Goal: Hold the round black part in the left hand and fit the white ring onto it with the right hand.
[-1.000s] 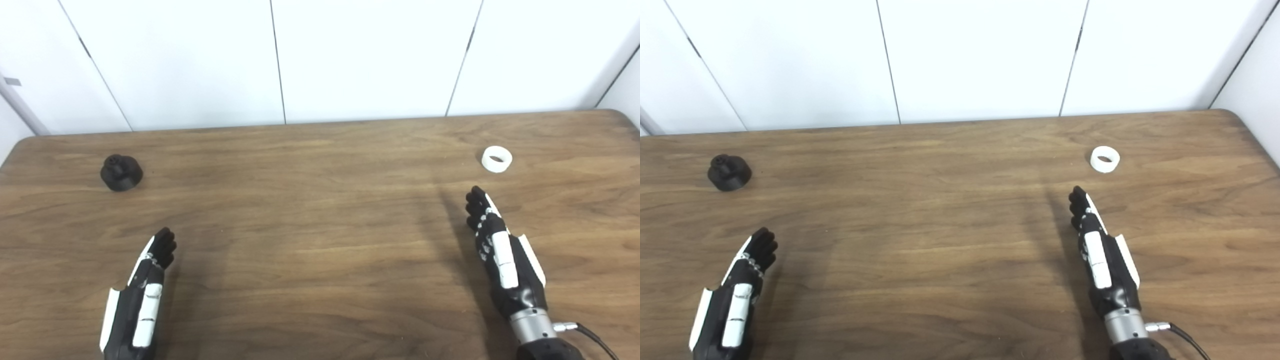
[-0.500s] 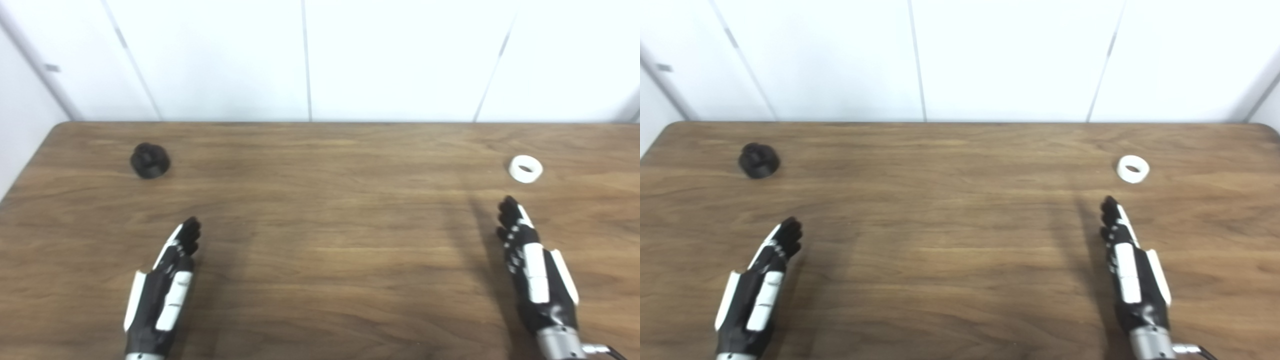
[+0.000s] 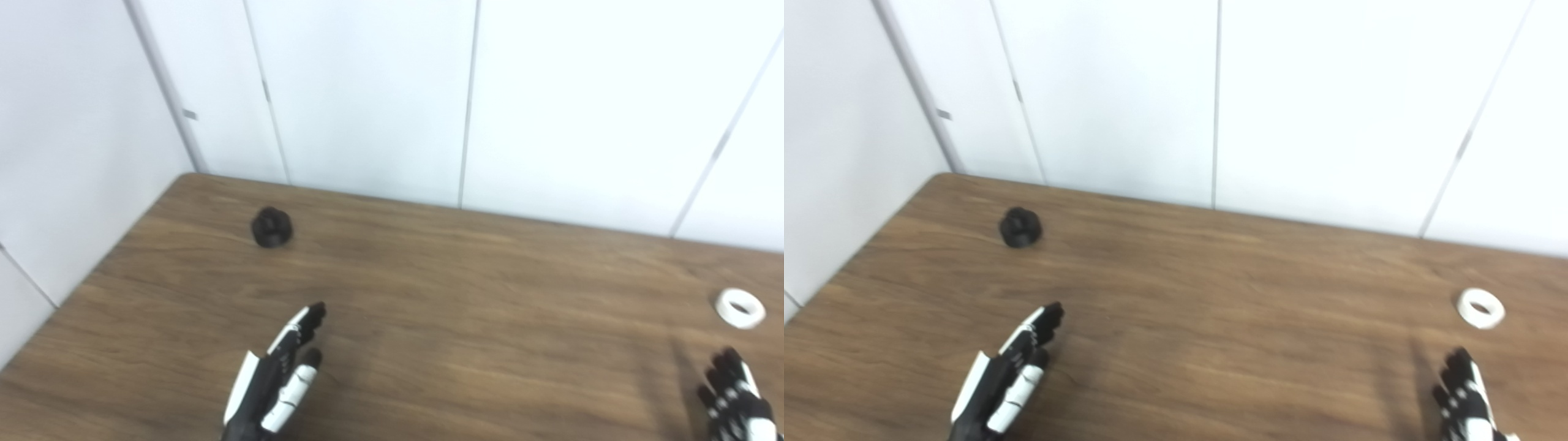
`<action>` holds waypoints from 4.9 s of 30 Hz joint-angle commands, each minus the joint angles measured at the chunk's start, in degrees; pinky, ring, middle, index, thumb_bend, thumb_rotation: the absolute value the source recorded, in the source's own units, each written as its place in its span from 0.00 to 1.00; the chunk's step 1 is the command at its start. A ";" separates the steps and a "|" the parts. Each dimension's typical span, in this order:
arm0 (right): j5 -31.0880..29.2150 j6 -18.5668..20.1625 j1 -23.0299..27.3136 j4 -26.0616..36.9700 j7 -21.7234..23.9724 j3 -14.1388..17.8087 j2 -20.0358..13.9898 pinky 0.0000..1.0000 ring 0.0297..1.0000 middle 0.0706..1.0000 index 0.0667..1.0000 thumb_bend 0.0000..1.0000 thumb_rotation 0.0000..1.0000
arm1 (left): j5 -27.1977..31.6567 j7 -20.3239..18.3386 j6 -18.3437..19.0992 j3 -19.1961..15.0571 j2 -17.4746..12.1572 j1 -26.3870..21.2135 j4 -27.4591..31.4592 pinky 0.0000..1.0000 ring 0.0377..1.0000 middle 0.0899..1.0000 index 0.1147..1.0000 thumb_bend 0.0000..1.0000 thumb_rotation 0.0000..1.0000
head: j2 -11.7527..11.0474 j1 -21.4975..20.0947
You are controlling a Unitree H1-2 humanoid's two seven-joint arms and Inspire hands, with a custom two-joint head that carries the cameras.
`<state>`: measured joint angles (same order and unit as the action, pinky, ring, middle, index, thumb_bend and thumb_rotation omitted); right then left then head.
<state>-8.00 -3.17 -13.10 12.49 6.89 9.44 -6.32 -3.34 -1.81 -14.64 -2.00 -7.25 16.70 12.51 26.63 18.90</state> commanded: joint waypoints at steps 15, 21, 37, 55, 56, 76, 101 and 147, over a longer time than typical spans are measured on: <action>0.64 -3.82 -6.09 -1.58 1.05 -0.17 -0.43 1.00 1.00 1.00 1.00 0.47 1.00 | -2.88 2.33 -1.04 2.41 3.66 -0.62 -3.25 0.95 0.95 0.94 0.93 0.59 0.71 | 1.23 -3.06; 2.16 -5.00 -6.11 -2.43 0.81 -0.17 -0.41 1.00 1.00 1.00 1.00 0.49 1.00 | -7.45 5.84 3.38 0.74 4.11 -1.13 2.34 0.97 0.96 0.95 0.95 0.62 0.27 | 1.56 -3.49; 2.72 -7.75 -6.07 -4.70 1.85 -0.50 -0.84 1.00 1.00 0.99 1.00 0.46 1.00 | -22.99 4.11 22.67 -6.35 -7.35 -11.68 11.04 0.96 0.95 0.93 0.89 0.90 0.32 | 1.75 -3.70; 2.42 -6.76 -5.79 -4.43 2.11 -0.70 -0.40 1.00 1.00 0.99 1.00 0.48 1.00 | -29.24 3.34 31.35 -7.42 -16.18 -23.37 -0.55 1.00 0.97 0.93 0.82 0.93 0.39 | 1.87 -3.70; 2.53 -6.66 -5.83 -4.31 2.15 -0.76 -0.45 1.00 1.00 0.99 1.00 0.48 1.00 | -29.16 3.77 31.25 -7.52 -16.39 -23.97 -1.77 1.00 0.97 0.93 0.82 0.93 0.39 | 1.87 -3.80; 5.51 -7.97 -5.73 -4.92 1.27 -0.96 -0.13 1.00 1.00 0.98 1.00 0.45 1.00 | -30.35 8.90 32.48 -4.97 -21.10 -36.96 -22.99 1.00 0.95 0.90 0.80 0.91 0.39 | 1.74 -3.74; 5.82 -8.64 -6.28 -4.34 1.07 -1.32 0.32 1.00 0.99 0.98 1.00 0.44 1.00 | -29.50 5.72 34.34 4.25 -24.90 -48.26 -38.79 1.00 1.00 0.96 0.84 1.00 0.44 | 1.53 -4.79; 1.20 -6.72 -5.86 -4.01 2.01 -1.99 1.33 1.00 1.00 1.00 1.00 0.46 1.00 | -22.75 5.59 28.61 6.55 -24.66 -50.84 -46.54 1.00 1.00 0.92 0.77 0.94 0.34 | 1.26 -6.21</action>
<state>-6.33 -9.35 -13.07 10.85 9.02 9.24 -6.69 -26.24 2.21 15.11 5.21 -30.83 -31.43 -34.95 27.86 12.66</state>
